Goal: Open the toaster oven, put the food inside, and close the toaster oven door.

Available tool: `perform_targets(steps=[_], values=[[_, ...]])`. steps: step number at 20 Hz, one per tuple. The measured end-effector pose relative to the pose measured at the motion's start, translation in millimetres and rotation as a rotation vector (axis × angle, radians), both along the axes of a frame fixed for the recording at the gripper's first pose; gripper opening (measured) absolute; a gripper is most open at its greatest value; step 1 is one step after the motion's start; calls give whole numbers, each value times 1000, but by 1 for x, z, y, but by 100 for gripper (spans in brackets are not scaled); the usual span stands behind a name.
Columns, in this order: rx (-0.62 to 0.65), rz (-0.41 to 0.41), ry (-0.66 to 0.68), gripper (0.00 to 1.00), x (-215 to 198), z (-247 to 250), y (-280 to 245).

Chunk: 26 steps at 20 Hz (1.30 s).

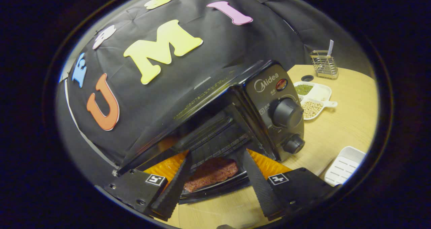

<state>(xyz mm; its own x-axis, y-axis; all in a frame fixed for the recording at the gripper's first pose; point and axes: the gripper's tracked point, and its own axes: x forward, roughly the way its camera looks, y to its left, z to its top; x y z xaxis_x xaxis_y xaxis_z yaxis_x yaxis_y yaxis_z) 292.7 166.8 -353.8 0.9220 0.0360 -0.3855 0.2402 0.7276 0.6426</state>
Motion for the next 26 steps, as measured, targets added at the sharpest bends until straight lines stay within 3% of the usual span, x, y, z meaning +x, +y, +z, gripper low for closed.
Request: perform_targets(steps=[5,14,26], values=[[-67,72,3,96,-29,28,7],[-311,245,33,96,-107,56,8],[-461,420,151,98,-208,5,16]])
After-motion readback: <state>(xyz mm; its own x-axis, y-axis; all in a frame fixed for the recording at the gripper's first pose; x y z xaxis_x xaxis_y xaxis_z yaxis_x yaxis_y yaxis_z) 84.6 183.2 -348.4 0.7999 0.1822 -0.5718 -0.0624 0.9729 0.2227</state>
